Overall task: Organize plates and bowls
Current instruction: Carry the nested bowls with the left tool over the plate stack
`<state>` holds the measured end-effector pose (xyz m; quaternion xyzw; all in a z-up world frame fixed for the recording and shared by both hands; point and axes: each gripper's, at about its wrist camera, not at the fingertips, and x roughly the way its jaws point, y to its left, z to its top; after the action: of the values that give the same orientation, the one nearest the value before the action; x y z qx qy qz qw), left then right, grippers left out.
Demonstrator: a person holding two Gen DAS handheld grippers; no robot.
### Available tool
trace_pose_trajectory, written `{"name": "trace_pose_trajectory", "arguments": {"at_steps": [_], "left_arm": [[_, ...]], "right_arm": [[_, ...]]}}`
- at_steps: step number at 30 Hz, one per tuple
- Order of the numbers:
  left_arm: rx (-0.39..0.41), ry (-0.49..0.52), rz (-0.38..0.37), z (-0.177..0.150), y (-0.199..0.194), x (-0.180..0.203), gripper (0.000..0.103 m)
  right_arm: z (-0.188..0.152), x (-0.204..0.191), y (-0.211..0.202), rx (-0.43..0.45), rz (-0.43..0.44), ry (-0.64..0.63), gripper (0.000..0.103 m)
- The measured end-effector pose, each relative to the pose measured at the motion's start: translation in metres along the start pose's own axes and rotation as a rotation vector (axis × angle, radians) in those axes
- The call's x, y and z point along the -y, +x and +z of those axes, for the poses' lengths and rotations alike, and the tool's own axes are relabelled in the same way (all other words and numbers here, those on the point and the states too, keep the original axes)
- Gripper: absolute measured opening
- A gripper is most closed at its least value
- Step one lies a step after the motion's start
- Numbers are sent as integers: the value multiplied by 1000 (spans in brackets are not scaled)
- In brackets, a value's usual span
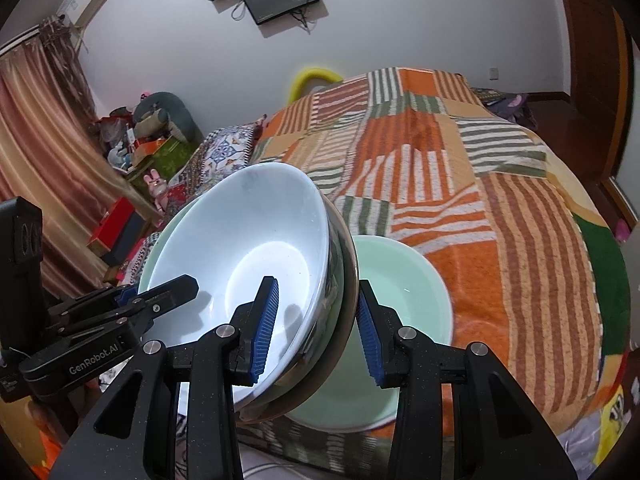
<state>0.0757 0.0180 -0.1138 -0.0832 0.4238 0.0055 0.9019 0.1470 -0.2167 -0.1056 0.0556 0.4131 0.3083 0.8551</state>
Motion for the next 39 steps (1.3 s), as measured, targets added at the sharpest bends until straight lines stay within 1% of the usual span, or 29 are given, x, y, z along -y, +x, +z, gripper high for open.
{"name": "trace_pose_trajectory", "arguments": {"at_steps": [6, 14, 31, 39], "left_arm": [[-36, 11, -18, 0, 14, 9, 32], [-78, 20, -22, -3, 33, 13, 32], [-167, 10, -22, -4, 71, 9, 32], [-182, 0, -22, -5, 80, 4, 32]], "right_arm": [[-5, 12, -1, -13, -22, 24, 35], [-12, 24, 3, -40, -37, 50, 35], [-17, 37, 23, -97, -52, 85, 36], [-14, 36, 28, -92, -50, 78, 37]]}}
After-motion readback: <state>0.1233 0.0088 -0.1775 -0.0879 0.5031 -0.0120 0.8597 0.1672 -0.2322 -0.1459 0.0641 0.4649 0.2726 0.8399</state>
